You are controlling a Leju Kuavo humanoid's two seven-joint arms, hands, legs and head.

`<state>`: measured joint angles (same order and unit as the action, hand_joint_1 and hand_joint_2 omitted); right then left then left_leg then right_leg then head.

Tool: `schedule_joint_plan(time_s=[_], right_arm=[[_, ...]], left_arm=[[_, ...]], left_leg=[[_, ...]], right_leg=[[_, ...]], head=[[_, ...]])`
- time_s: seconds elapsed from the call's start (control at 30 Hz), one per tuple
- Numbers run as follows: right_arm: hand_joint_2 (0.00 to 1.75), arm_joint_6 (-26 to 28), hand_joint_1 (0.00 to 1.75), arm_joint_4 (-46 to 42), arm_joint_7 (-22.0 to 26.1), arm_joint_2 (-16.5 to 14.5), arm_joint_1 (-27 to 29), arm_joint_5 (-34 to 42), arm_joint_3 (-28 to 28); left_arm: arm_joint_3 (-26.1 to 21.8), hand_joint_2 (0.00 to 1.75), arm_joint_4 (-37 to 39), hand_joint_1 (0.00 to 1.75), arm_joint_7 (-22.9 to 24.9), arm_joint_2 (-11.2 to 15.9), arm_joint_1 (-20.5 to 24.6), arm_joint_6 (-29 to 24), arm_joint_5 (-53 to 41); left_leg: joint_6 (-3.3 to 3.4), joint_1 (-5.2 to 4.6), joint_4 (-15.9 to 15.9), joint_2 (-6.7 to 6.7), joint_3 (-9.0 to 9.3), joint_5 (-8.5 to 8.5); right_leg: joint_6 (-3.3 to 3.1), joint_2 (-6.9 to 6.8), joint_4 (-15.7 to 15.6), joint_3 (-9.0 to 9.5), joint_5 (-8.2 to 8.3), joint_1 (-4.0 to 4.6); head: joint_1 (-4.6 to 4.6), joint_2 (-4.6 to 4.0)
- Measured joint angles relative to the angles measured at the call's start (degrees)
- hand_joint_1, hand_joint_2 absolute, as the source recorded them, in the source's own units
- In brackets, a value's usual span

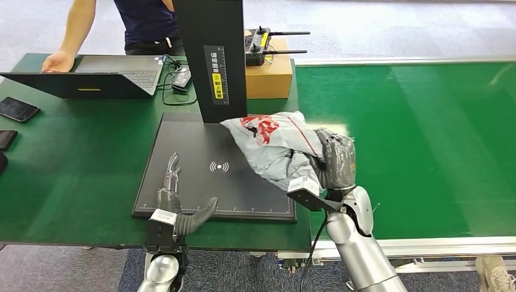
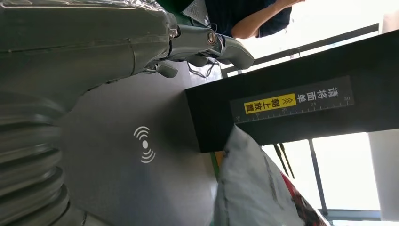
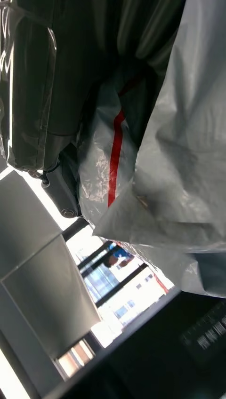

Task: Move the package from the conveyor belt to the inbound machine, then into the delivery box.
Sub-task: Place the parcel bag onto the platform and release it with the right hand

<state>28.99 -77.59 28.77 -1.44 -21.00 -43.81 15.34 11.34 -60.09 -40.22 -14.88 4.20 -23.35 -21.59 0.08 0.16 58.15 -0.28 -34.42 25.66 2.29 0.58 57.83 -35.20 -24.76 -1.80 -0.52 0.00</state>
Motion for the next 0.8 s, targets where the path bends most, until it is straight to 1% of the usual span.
schedule_joint_plan(time_s=[0.17,0.43,0.63,0.8], right_arm=[[1.75,-1.45,1.63,4.55,1.1,-0.4,-3.96,1.06,5.18],[1.75,-3.14,1.62,13.39,5.02,-1.81,-8.06,6.47,11.48],[1.75,-6.73,1.63,17.76,7.92,-3.09,-9.9,11.31,13.88],[1.75,-8.54,1.58,20.63,10.62,-3.8,-11.05,14.94,15.19]], left_arm=[[1.35,1.75,0.05,0.0,0.0,0.17,0.38,-0.81,1.43],[3.03,1.75,0.16,0.0,0.0,0.4,1.03,-2.99,3.35],[4.08,1.75,0.17,0.0,0.0,0.64,1.06,-4.67,4.61],[4.74,1.75,0.18,0.0,0.0,0.87,1.03,-5.49,5.06]], left_leg=[[0.01,0.0,0.0,-0.02,-0.01,-0.01],[0.01,0.0,0.0,-0.03,-0.02,-0.01],[0.01,0.0,-0.01,-0.04,-0.04,-0.01],[0.01,0.0,0.0,-0.05,-0.05,-0.01]], right_leg=[[0.0,-0.01,0.0,0.0,0.0,0.0],[0.0,-0.02,0.0,0.0,0.0,0.01],[0.0,-0.03,0.0,-0.01,-0.01,0.01],[0.0,-0.05,0.0,0.0,0.0,0.0]], head=[[-0.01,0.0],[0.0,0.0],[0.0,0.0],[-0.01,0.0]])
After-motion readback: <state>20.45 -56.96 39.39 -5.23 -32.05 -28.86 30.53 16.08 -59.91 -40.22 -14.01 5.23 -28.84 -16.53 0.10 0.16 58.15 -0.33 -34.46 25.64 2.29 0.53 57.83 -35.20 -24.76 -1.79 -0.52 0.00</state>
